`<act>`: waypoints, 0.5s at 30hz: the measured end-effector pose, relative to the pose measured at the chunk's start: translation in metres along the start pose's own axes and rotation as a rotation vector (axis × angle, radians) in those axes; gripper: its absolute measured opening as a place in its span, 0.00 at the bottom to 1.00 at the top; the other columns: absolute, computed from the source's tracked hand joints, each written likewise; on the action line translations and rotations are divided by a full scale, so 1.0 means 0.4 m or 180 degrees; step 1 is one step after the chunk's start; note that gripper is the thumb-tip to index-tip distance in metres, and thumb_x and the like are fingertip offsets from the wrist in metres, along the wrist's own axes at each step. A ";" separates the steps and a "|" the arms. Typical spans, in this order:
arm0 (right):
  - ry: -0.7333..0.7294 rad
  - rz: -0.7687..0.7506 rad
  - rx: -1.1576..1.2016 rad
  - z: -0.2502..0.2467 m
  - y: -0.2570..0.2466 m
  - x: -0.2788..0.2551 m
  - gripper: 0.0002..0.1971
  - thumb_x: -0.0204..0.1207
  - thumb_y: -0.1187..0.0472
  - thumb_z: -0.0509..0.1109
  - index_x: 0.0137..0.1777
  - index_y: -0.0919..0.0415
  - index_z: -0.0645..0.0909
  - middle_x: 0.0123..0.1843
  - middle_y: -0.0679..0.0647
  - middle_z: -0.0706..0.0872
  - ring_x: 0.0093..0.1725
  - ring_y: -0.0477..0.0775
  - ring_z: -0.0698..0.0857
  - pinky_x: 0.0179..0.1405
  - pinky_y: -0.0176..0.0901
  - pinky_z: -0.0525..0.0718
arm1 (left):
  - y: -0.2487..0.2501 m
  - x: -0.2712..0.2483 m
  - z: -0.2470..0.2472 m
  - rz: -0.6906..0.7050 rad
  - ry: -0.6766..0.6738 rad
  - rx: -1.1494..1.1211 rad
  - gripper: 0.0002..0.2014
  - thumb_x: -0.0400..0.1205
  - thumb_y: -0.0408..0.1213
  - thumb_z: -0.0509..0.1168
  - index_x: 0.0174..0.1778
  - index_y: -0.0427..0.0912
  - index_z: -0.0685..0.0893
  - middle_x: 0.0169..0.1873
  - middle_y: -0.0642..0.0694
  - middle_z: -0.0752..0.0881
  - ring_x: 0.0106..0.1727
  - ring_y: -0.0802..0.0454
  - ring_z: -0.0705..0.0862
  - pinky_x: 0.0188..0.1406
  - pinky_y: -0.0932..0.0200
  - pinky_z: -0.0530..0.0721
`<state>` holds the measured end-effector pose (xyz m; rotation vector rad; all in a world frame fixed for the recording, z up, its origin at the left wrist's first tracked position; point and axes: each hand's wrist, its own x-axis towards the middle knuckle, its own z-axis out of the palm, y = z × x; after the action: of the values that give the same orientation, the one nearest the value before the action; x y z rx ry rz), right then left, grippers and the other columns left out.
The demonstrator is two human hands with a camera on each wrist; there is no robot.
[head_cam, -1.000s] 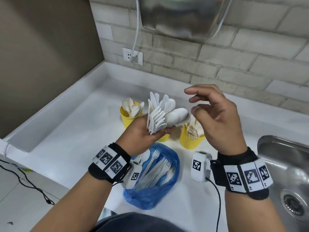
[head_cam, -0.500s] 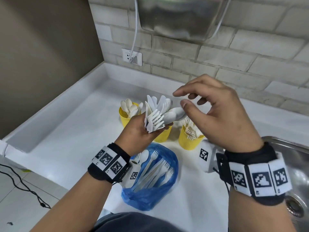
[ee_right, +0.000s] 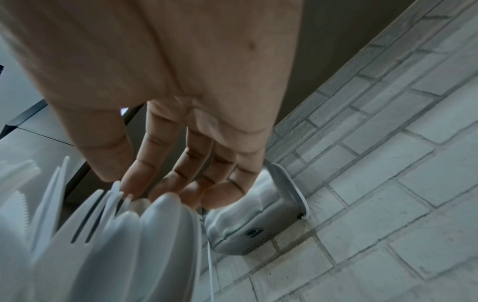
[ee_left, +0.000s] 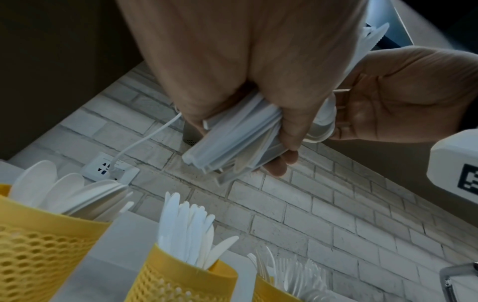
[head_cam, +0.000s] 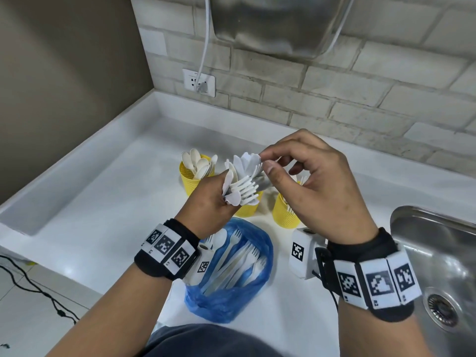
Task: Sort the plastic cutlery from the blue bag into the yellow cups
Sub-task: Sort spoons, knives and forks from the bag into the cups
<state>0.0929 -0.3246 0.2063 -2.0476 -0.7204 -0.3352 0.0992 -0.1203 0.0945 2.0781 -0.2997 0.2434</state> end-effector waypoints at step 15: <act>-0.0164 0.0475 0.1174 0.030 0.040 -0.010 0.11 0.85 0.66 0.64 0.55 0.60 0.88 0.53 0.54 0.90 0.50 0.45 0.86 0.52 0.39 0.81 | 0.094 -0.020 -0.027 -0.0302 -0.0119 -0.1466 0.16 0.80 0.30 0.72 0.65 0.39 0.84 0.50 0.59 0.94 0.53 0.60 0.92 0.51 0.69 0.85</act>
<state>0.0990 -0.3227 0.1871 -1.7503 -0.6053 -0.0571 0.0796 -0.1285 0.1284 1.6368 -0.2515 0.0685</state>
